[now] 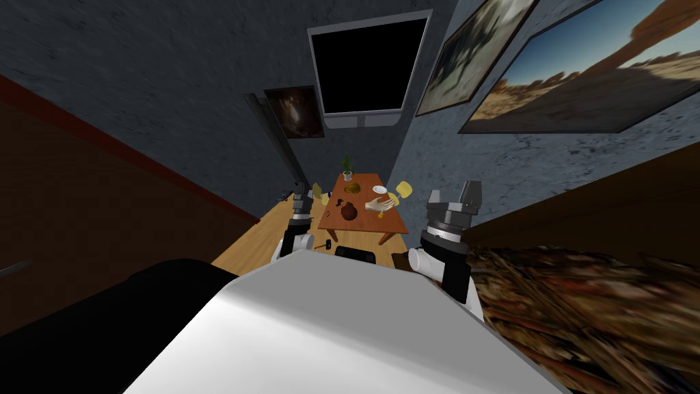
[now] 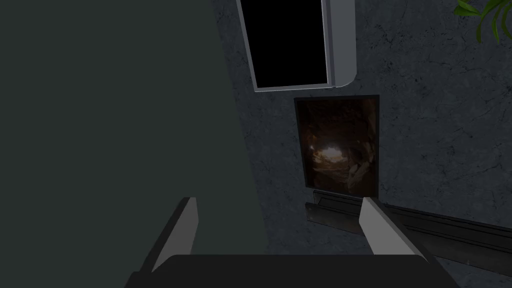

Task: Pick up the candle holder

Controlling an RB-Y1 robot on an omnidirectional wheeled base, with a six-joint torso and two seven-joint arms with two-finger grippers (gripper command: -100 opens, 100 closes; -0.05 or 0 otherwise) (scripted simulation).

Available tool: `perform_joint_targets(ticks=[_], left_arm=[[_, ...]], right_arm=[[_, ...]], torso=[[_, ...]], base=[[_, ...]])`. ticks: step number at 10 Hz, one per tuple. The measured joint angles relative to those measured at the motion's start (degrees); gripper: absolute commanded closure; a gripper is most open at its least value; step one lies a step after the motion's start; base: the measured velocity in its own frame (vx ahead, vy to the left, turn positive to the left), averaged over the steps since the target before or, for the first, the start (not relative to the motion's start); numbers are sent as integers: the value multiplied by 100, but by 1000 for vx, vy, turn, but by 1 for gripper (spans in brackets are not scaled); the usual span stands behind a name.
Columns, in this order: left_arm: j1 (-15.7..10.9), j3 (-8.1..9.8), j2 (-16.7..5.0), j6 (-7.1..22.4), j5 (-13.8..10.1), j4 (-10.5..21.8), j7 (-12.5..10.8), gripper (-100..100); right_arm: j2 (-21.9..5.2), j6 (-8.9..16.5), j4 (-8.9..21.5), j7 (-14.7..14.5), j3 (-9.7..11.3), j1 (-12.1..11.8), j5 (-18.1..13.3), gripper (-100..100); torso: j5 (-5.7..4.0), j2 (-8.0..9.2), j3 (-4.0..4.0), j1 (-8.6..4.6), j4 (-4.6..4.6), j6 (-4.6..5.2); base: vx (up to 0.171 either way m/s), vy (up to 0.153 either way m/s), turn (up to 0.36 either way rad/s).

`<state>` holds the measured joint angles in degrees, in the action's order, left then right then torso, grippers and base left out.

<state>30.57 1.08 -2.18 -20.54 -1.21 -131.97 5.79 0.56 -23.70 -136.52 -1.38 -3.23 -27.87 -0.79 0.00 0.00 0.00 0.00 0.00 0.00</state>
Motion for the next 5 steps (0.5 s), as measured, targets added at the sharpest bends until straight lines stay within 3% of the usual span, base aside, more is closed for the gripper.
perform_joint_targets(ticks=[3, 5], left_arm=[[-1, 0, 0, 0, 0, 0, 0, 0], [-2, 0, 0, 0, 0, 0, 0, 0]], right_arm=[[-343, 54, 95, 21, 96, 76, 37, -100], [-626, 86, 224, 39, 242, 144, 69, -100]], torso=[[-2, 11, 6, -9, 2, -1], [-4, 38, 21, -20, 8, -1]], base=[[-39, -28, 26], [-120, -45, 70]])
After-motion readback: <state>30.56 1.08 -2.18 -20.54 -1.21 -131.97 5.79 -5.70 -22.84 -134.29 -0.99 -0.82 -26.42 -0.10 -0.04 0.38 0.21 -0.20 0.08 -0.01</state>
